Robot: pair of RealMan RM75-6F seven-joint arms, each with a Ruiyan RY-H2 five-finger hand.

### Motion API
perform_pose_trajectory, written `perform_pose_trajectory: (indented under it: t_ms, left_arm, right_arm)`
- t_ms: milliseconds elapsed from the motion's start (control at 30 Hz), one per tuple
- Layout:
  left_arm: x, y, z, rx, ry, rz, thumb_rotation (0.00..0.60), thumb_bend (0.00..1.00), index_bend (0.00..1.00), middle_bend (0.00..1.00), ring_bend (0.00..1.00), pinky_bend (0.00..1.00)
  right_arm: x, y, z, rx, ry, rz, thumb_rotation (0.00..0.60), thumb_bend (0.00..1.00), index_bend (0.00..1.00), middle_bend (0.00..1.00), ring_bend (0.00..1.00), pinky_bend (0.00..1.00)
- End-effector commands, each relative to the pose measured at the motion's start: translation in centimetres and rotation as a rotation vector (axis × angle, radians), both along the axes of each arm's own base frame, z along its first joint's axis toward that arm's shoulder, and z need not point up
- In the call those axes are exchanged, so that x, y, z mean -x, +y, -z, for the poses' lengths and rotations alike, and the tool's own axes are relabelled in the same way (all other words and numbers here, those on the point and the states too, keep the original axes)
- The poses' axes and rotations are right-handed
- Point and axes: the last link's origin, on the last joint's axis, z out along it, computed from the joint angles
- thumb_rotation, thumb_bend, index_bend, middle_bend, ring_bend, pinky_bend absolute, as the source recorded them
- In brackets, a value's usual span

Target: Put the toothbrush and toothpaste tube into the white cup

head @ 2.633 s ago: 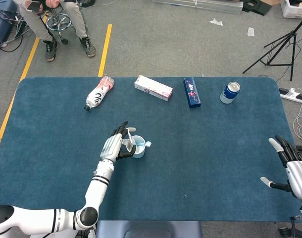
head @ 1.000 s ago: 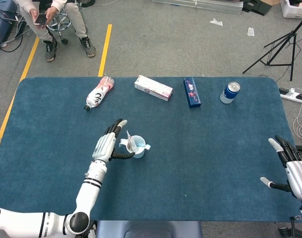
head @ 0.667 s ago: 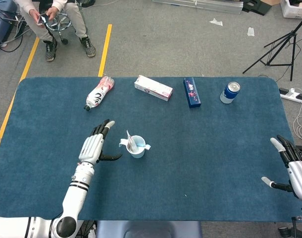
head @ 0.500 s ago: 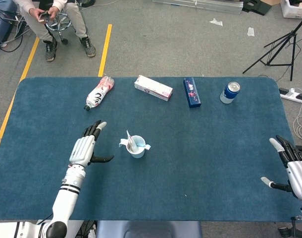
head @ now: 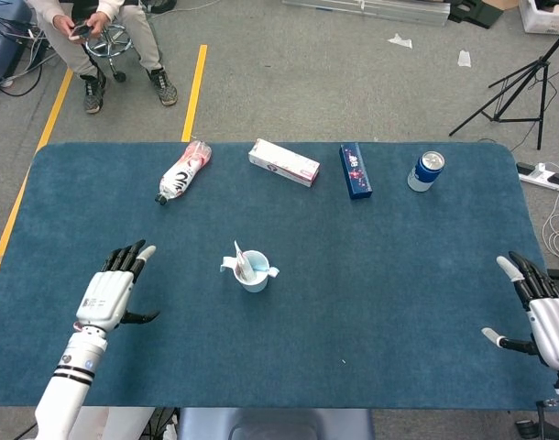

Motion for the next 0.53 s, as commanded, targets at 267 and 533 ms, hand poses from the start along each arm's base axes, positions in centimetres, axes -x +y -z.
perform_pose_trajectory:
  t_ms: [267, 533]
  left_arm:
    - [7.5, -4.4, -0.3, -0.048, 0.348, 0.174, 0.6, 0.12, 0.02, 0.0, 0.0, 0.0]
    - [9.2, -5.6, -0.8, -0.126, 0.315, 0.203, 0.6, 0.12, 0.05, 0.0, 0.0, 0.0]
  right_arm:
    - [0.0, -0.1, 0.3, -0.008, 0.021, 0.012, 0.6, 0.0, 0.0, 0.0, 0.0, 0.15]
    - [0.3, -0.4, 0.4, -0.012, 0.034, 0.029, 0.6, 0.0, 0.0, 0.0, 0.0, 0.15]
